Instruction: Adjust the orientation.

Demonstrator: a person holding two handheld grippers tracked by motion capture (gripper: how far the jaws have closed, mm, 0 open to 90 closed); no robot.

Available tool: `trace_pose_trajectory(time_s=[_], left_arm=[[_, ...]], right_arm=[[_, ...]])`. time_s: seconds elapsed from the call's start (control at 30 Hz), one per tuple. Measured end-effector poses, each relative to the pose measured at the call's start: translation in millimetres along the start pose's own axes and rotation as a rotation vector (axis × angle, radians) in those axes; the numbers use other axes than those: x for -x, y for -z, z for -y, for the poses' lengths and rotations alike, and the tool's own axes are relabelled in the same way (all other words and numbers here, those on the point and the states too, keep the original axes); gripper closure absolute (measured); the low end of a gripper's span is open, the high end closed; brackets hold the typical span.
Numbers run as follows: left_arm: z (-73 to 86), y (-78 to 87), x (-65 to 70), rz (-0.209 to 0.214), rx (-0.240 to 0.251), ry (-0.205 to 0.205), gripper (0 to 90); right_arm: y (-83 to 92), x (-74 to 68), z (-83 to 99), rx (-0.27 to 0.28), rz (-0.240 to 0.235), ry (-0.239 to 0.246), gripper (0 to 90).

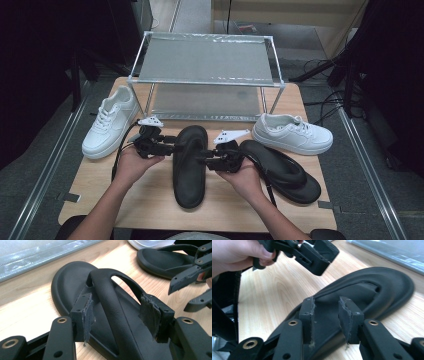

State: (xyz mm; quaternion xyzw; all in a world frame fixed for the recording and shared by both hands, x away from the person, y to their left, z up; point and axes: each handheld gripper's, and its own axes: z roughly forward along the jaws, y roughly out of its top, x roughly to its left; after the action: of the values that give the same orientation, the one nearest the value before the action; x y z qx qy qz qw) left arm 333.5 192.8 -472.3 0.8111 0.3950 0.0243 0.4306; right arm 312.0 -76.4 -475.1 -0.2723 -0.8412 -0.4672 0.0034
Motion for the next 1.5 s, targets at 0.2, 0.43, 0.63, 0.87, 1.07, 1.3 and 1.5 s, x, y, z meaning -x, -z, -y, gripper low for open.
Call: trace_pose_trajectory(time_s=[0.2,0.43,0.63,0.87,1.07,1.3,1.5], left_arm=[[-1.9,0.2,0.5,0.008,-0.014,-0.020,39.7],[-5.4,-1.8,2.7,0.012,-0.023,-0.036,38.8],[-10.5,-7.6,5.1,0.024,-0.031,-0.049,38.7],[-14.3,-13.7,6.9,0.035,-0.046,-0.063,38.6],[-15.1,-15.4,8.0,0.037,-0.050,-0.063,38.7],[-12.9,-13.6,7.1,0.027,-0.049,-0.063,38.9],[-10.5,-10.6,6.7,0.018,-0.041,-0.064,39.1]], right_arm=[[17.8,4.2,3.8,0.001,0.033,-0.003,67.4],[45.8,13.4,12.4,0.017,0.090,-0.024,71.5],[66.6,20.1,23.5,0.020,0.129,-0.045,76.6],[90.4,23.5,34.0,0.024,0.164,-0.075,88.4],[110.4,29.0,45.4,0.017,0.213,-0.080,89.6],[134.7,42.0,63.9,0.016,0.265,-0.119,90.0],[153.5,51.0,74.7,0.015,0.316,-0.139,90.0]])
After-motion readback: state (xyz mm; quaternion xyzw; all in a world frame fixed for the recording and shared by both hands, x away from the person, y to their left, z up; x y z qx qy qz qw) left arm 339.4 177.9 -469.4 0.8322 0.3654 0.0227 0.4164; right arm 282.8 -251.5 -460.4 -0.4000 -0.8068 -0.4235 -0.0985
